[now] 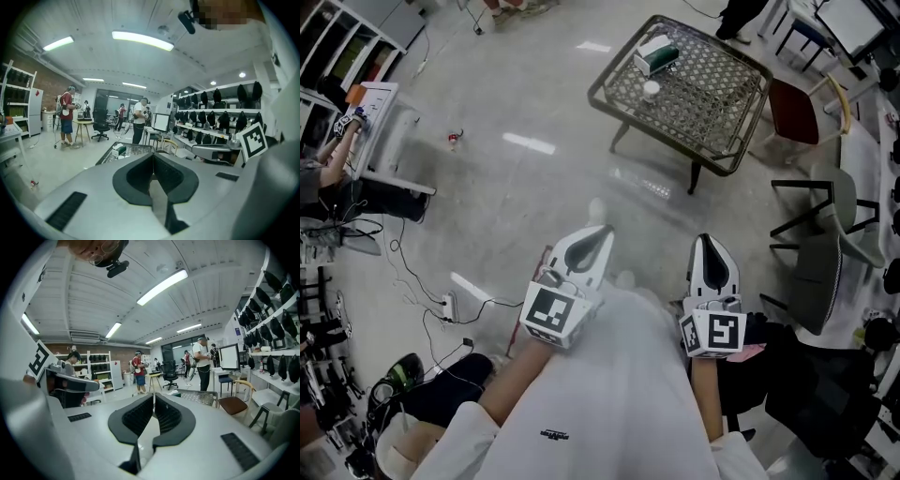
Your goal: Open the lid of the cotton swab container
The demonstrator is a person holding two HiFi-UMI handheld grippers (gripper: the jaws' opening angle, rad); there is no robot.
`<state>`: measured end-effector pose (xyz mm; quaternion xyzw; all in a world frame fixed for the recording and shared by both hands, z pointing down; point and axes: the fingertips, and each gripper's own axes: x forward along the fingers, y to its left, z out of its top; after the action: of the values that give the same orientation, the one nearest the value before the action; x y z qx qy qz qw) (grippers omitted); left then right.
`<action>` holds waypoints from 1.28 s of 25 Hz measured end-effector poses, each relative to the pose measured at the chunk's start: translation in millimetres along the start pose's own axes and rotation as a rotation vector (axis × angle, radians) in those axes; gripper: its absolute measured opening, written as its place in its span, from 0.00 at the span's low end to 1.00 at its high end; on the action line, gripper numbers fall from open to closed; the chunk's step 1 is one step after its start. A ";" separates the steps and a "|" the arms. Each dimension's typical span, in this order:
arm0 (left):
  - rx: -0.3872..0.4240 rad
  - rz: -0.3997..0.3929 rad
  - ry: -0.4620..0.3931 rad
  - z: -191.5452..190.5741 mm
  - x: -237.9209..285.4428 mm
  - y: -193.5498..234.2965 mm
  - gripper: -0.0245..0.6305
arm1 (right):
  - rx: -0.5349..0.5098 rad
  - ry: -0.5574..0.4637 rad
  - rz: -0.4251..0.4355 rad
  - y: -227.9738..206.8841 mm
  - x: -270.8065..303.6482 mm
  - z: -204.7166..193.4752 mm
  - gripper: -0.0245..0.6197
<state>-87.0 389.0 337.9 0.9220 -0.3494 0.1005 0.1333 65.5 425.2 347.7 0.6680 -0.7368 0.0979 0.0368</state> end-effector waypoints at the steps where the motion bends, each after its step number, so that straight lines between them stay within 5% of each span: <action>1: -0.005 -0.001 0.002 -0.3 3.8 2.9 0.04 | -0.004 0.004 -0.004 -1.4 4.2 0.0 0.04; 16: -0.052 -0.074 -0.006 37.3 121.4 101.7 0.04 | -0.047 0.002 -0.018 -26.9 150.3 34.5 0.04; 27: 0.030 -0.119 -0.017 105.0 223.4 226.8 0.04 | -0.097 -0.039 -0.044 -41.6 313.7 96.4 0.04; 32: 0.026 -0.135 -0.012 119.2 260.0 252.4 0.04 | -0.097 -0.031 -0.053 -59.1 356.6 106.2 0.04</action>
<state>-54.1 9.0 342.0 0.9456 -0.2860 0.0904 0.1259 94.8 50.9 315.4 0.6860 -0.7233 0.0507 0.0600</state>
